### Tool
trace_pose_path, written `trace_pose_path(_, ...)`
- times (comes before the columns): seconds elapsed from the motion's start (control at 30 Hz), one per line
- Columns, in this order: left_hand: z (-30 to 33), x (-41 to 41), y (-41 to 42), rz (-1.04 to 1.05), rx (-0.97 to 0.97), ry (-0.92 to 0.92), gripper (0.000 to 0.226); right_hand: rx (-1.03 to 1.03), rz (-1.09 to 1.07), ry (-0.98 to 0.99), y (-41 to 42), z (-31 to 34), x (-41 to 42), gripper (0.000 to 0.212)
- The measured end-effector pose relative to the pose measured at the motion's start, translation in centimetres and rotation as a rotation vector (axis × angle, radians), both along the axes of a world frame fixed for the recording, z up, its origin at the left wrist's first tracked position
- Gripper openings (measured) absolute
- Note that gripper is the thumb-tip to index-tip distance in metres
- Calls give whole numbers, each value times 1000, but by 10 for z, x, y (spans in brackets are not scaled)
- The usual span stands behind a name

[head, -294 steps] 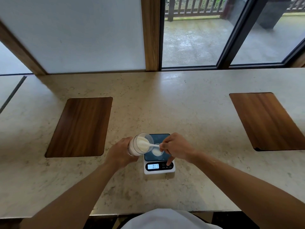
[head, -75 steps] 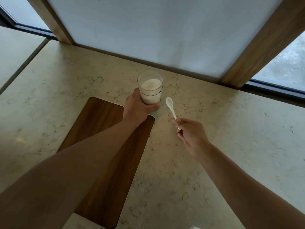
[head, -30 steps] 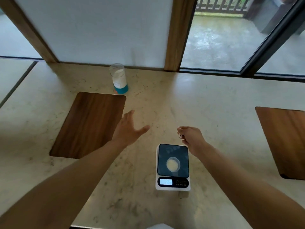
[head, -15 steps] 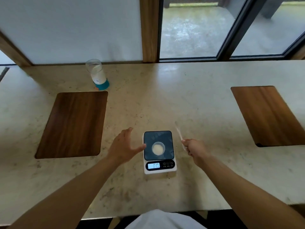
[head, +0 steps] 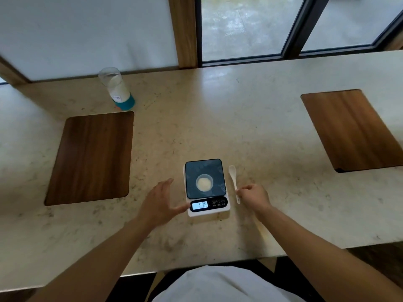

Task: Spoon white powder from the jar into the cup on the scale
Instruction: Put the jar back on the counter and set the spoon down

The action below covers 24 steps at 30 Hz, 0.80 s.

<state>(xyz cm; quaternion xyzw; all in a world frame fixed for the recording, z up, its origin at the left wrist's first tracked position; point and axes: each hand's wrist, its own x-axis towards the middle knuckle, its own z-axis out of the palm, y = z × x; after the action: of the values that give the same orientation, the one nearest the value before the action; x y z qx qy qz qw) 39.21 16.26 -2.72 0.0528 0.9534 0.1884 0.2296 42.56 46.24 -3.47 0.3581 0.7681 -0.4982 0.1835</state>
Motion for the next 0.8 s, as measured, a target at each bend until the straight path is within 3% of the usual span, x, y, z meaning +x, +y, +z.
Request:
trace_pose_path(0.27, -11, 9, -1, 22, -27, -14, 121, 101, 85, -9, 0, -1, 3, 26)
trace_pose_path(0.8, -10, 8, 0, 22, -30, -21, 115, 258, 224, 13, -11, 0, 5, 18)
